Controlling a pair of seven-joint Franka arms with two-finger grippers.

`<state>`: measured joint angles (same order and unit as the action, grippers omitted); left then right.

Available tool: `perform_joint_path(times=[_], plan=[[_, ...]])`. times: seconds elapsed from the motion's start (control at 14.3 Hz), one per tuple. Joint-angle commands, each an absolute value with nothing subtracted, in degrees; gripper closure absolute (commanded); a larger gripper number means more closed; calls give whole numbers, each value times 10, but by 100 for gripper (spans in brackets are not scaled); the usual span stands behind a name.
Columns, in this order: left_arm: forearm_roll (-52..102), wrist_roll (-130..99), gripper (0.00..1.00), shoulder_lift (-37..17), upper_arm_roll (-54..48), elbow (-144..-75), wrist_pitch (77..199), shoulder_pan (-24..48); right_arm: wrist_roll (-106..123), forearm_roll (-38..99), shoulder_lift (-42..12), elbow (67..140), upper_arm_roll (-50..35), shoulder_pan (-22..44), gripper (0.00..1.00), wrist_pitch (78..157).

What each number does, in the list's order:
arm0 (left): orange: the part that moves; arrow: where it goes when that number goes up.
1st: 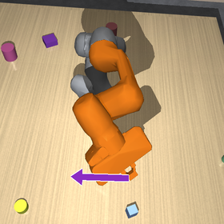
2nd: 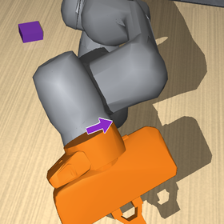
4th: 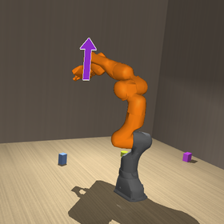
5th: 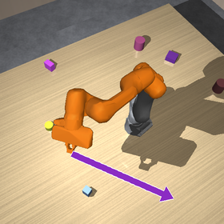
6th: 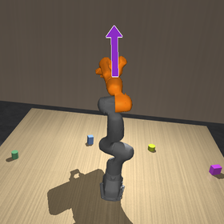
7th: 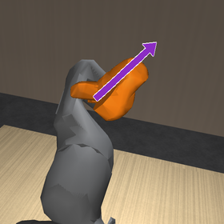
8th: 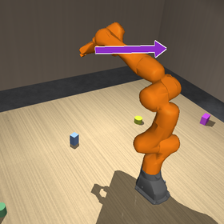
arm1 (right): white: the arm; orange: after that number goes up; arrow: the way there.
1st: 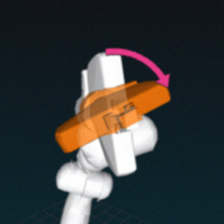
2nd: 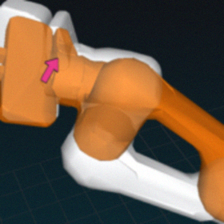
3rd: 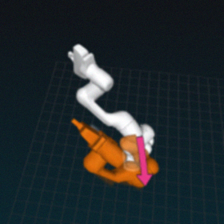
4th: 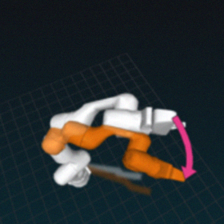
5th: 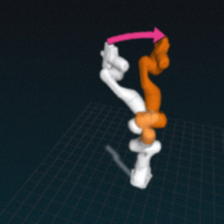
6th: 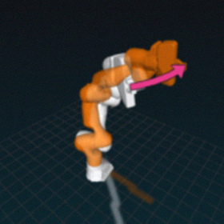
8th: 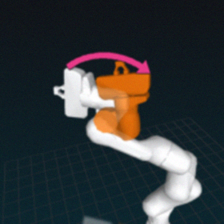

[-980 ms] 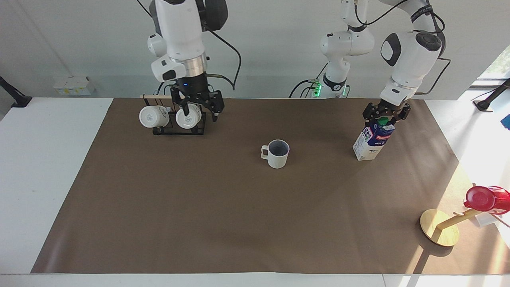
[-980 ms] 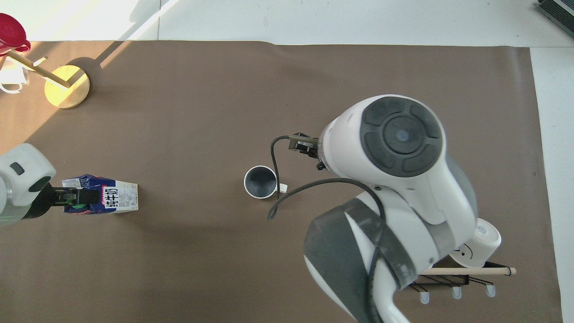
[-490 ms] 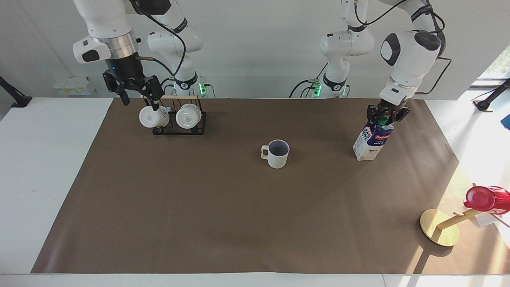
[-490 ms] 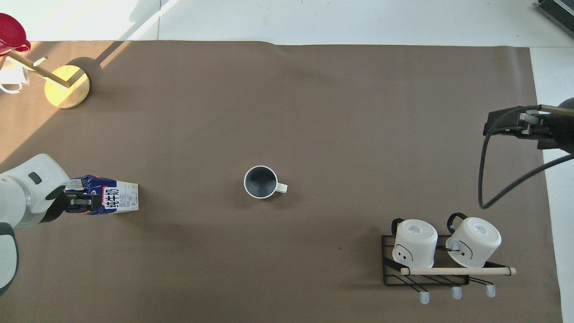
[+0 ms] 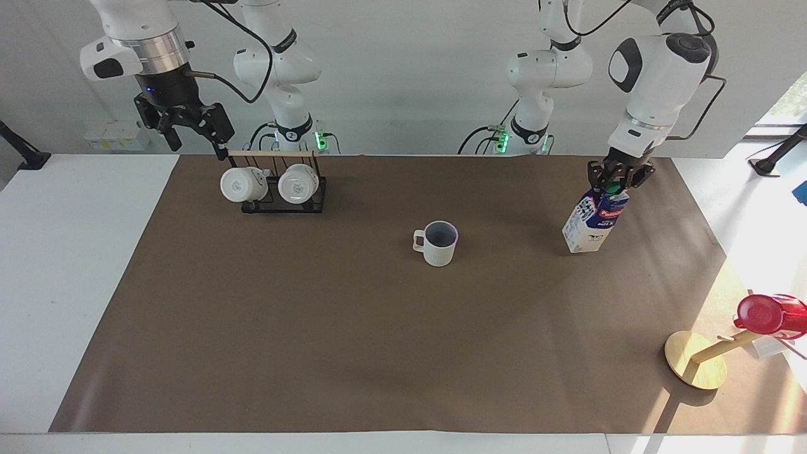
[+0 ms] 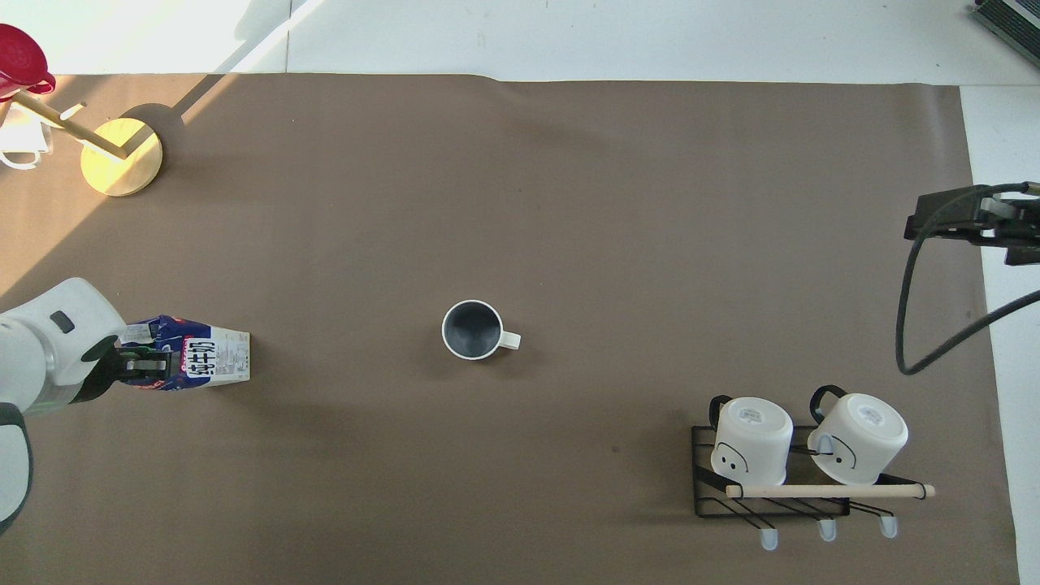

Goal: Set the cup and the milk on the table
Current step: 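Carry the milk carton with the left gripper beside the white mug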

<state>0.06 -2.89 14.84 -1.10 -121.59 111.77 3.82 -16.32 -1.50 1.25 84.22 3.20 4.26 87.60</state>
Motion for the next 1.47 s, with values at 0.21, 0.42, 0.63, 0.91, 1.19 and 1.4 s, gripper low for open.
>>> perform_joint_path(times=[0.21,0.42,0.63,0.91,1.19,1.4], plan=[[-4,-179,63,68,-8,-1100,1088,160,-154,-8,4,828,27,38,0,866],[-4,-228,63,41,-7,-1106,1121,216,-154,-7,4,828,28,37,0,864],[-5,-245,63,17,-7,-1115,1167,249,-154,-7,4,828,28,37,0,864],[-11,-252,63,11,-6,-1161,1219,269,-154,-7,4,828,28,37,0,864],[-18,-269,63,12,-6,-1176,1226,279,-154,-7,4,828,28,37,0,864],[-19,-272,62,17,-6,-1184,1221,280,-154,-7,4,828,28,37,0,864]])
